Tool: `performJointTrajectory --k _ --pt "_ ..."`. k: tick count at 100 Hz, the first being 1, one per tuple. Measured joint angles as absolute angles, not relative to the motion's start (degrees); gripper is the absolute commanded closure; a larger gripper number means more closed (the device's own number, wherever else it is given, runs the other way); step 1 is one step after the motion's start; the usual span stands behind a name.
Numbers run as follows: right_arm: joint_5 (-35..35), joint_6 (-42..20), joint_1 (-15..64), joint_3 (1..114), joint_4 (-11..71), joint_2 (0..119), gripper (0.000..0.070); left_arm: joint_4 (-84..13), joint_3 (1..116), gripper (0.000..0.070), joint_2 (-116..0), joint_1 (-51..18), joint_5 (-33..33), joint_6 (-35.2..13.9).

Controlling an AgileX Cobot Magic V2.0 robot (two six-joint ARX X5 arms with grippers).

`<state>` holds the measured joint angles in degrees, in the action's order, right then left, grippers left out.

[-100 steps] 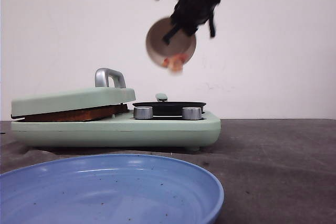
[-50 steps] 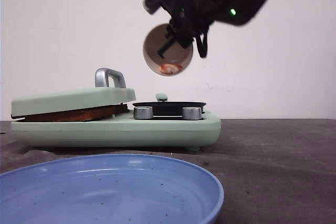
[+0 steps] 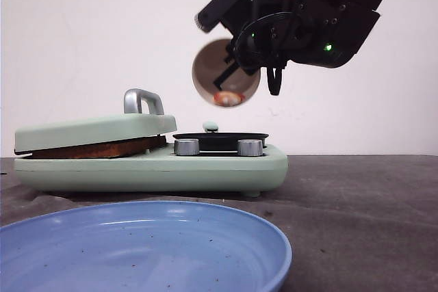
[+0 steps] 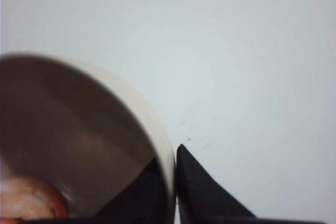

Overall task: Make breakfast with bread and shrimp
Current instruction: 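Tilt the bowl over the black frying pan to pour the shrimp, then carry the empty bowl back and set it on the table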

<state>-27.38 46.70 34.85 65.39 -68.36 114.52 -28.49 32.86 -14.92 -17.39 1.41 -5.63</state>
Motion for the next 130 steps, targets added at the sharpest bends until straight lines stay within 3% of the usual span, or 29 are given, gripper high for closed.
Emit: performJointTrajectory --k 31,69,88,106,130 --pt "-27.14 47.99 35.14 65.34 -75.5 114.54 0.0699 -28.49 32.86 0.0226 -14.92 -17.39 1.43 -5.45" --pt "-27.35 44.64 34.59 65.34 -72.18 114.54 0.0699 -28.49 32.86 0.0226 -14.92 -17.39 1.41 -5.45" --pt "-31.81 40.51 34.59 65.34 -71.53 114.52 0.0699 -28.51 32.86 0.0226 -14.92 -17.39 1.43 -5.45" --pt "-33.04 34.7 34.48 65.25 -59.64 112.05 0.0699 -29.43 32.86 0.0226 -14.92 -17.39 1.43 -5.45" --pt "-29.95 19.16 32.21 67.53 -35.35 100.57 0.0699 -29.5 32.86 0.0226 -14.92 -17.37 1.43 -5.45"
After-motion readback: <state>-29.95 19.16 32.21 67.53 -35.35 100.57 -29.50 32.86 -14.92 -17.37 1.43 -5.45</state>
